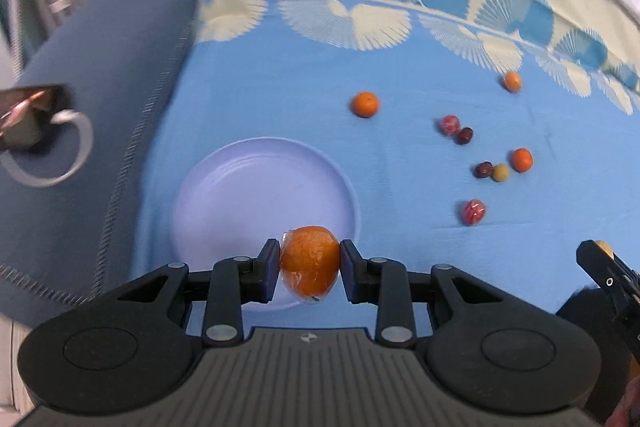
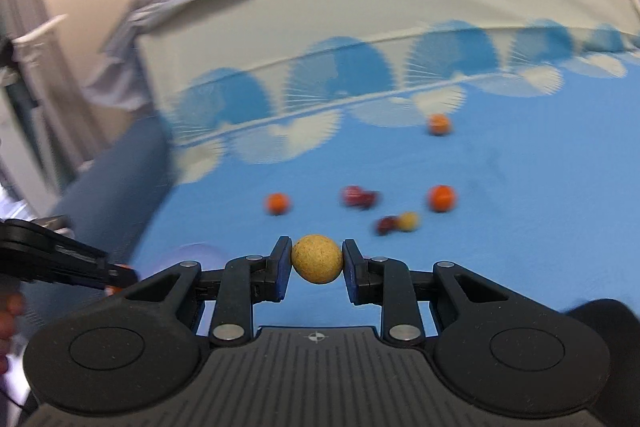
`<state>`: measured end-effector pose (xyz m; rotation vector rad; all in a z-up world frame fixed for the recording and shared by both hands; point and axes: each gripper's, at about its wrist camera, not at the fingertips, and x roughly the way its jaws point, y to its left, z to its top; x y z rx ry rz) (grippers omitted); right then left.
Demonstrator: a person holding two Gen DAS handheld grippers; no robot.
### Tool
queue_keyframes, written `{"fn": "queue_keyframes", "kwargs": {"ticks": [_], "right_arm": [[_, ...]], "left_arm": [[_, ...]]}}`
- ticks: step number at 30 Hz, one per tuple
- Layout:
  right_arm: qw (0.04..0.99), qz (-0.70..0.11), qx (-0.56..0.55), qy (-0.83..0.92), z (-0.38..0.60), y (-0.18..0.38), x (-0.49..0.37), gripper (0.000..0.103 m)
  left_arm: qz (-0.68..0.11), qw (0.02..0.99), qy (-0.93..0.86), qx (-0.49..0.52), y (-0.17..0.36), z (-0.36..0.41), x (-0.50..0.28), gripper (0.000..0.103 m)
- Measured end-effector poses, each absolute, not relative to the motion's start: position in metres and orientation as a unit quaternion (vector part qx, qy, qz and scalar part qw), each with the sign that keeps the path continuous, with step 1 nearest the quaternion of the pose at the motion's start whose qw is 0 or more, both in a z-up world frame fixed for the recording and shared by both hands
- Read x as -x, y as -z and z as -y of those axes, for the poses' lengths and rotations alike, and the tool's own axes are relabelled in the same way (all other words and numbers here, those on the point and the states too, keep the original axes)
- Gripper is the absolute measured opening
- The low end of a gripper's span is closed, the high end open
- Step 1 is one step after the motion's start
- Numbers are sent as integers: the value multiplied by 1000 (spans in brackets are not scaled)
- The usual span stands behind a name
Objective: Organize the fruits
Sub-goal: 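Carry both fruits over the plate and open both tools to drop them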
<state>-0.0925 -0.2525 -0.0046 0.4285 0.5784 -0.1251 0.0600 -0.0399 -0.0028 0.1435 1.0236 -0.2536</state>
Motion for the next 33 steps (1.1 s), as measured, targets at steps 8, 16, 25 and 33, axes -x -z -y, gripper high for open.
{"fn": "queue_keyframes", "kwargs": {"ticks": [8,16,25,33], "right_arm": [[959,-256,-114,-31,167,-35,106,29],[963,-257,-59,-52,133,-49,117,29],[961,-265,-51,-55,128,-45,112,29],[960,-270,-59,-53,131,-39,111,29]], "left_arm": [[-448,886,111,-39,-22,-19,-16,35],[-441,889,119,-12,-22,-41,5,35],[-434,892,124,-13,-21,-44,10,35],[-435,892,123,-19,-19,-39,9,35]]}}
